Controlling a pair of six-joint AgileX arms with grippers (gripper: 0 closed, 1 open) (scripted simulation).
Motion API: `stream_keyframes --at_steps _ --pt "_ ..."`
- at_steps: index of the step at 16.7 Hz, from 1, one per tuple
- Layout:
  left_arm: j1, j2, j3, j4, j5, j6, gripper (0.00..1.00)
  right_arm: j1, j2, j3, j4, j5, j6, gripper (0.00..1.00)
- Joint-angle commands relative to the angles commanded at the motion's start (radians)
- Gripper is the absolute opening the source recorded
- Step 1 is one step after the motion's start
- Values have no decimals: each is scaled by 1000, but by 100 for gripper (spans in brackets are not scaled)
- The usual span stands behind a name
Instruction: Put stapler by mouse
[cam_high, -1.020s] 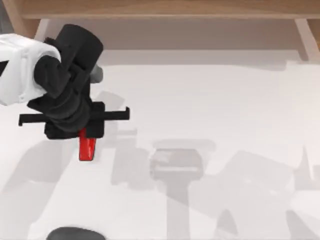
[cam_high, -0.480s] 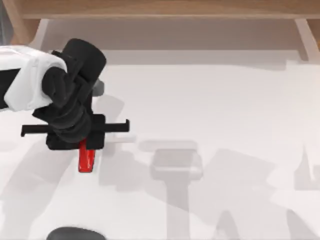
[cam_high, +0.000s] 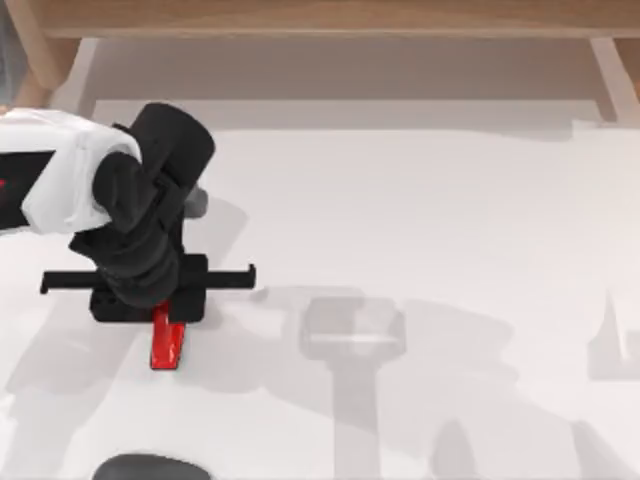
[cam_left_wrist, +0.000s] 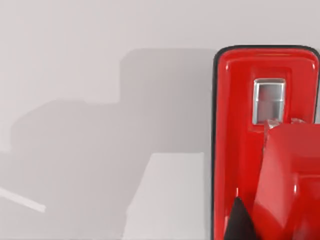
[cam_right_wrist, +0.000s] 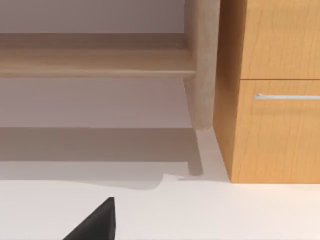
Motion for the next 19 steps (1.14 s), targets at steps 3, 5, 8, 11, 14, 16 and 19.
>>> stream_keyframes --at_steps 3,5,8,11,14,16,19 --pt "0 0 0 0 0 0 23 0 0 0 0 0 0 100" --pt "0 0 0 0 0 0 38 0 0 0 0 0 0 100" --pt "0 0 0 0 0 0 60 0 0 0 0 0 0 100" --pt "0 0 0 0 0 0 83 0 0 0 0 0 0 100" --pt "0 0 0 0 0 0 100 0 0 0 0 0 0 100" --pt "0 0 0 0 0 0 100 0 0 0 0 0 0 100" --pt "0 0 0 0 0 0 100 0 0 0 0 0 0 100"
